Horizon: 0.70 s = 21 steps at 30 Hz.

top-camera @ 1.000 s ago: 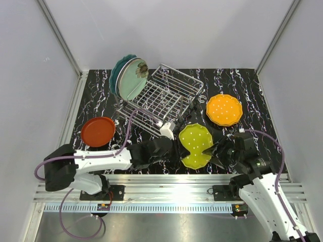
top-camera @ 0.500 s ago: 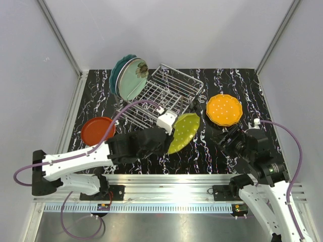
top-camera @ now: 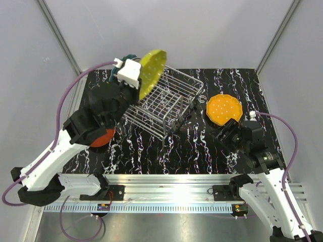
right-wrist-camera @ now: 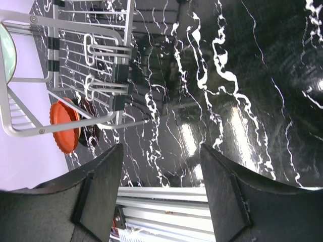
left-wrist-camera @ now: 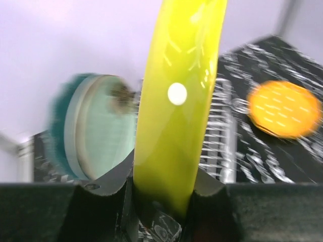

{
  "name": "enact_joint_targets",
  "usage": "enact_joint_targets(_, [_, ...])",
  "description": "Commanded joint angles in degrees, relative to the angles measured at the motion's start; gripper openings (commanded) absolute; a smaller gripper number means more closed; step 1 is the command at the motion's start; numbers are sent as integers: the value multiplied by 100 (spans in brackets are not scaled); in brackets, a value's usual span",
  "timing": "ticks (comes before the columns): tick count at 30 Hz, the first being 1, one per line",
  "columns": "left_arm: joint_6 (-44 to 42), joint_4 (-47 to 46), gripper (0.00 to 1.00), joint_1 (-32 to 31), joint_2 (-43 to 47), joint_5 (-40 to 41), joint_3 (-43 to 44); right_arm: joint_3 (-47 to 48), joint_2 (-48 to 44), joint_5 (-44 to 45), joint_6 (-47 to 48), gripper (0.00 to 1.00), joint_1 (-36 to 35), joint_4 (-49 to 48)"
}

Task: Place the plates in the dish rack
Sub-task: Insert the plate into the dish rack

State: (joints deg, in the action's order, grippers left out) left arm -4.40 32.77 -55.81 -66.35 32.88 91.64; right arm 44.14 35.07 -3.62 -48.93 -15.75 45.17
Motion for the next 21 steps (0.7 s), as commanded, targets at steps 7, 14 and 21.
enact_joint_targets(7, [-597, -948, 0, 1450, -379, -810, 364, 130, 500, 159, 349, 70, -25, -720])
enact_joint_targets(14, [-570, -1080, 0, 1802, -291, -1266, 57, 148, 905, 169, 507, 72, -25, -1001])
enact_joint_targets(21, [-693, -1273, 0, 2022, -300, -1135, -330, 104, 1318, 45, 560, 72, -16, -1299])
